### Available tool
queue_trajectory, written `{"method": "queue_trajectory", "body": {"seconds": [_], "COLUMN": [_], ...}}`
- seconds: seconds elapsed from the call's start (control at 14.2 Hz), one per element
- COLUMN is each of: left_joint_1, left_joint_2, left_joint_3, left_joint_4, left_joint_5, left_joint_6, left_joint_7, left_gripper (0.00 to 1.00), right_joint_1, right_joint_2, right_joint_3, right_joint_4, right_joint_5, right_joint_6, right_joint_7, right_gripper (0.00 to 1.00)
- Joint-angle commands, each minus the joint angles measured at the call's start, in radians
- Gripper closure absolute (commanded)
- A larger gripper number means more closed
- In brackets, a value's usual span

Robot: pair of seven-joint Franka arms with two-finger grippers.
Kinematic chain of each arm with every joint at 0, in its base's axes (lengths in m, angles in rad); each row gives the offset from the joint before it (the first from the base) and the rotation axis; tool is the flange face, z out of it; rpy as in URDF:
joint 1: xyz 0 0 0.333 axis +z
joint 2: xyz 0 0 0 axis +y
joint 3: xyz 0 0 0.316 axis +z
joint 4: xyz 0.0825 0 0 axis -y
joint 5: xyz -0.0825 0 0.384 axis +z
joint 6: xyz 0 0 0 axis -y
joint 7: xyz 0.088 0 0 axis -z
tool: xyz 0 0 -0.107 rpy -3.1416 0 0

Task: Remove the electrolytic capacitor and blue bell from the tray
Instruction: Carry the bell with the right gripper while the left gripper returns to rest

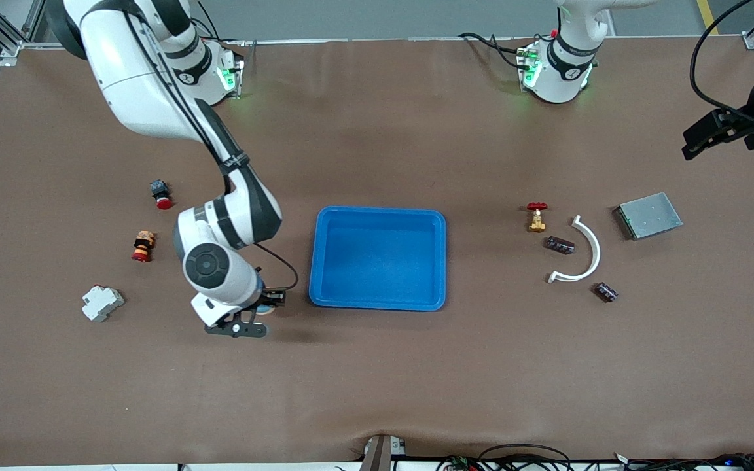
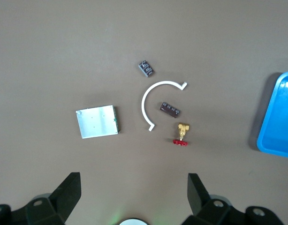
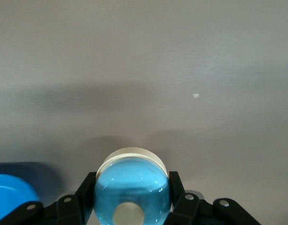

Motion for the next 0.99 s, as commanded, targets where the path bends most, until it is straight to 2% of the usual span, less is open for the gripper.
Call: {"method": "queue_trajectory", "body": {"seconds": [0.0,0.42,0.85,0.92], "left_joint_1": [-0.009,-0.015,-0.007,-0.007], "left_joint_2": [-0.067,-0.064,-0.073,-0.069], "left_joint_3": [0.010,0.005,0.011,0.013], "left_joint_4": [-0.073,-0.067,-0.049,-0.049], "left_joint_5": [-0.024,-0.015,-0.013,-0.018], "left_joint_6": [0.017,0.018,0.006,0.006], "left_joint_7": [0.017,0.017,0.022,0.022], "left_gripper": [0.00,0.00,0.00,0.00], "right_joint_1": [-0.071,-0.209,-0.309,-0.332], "right_joint_2": [-0.101,-0.123,-0.117,-0.115], "right_joint_3": [0.016,0.017,0.025,0.041], "right_joint_4": [-0.161,-0.321,-0.347,-0.350], "right_joint_5": [0.004,0.007,0.013,0.025], "right_joint_6": [0.078,0.269,0.280,0.280], "right_joint_7": [-0.118,-0.393,-0.565,-0.583], "right_gripper": [1.00,1.00,1.00,1.00]}}
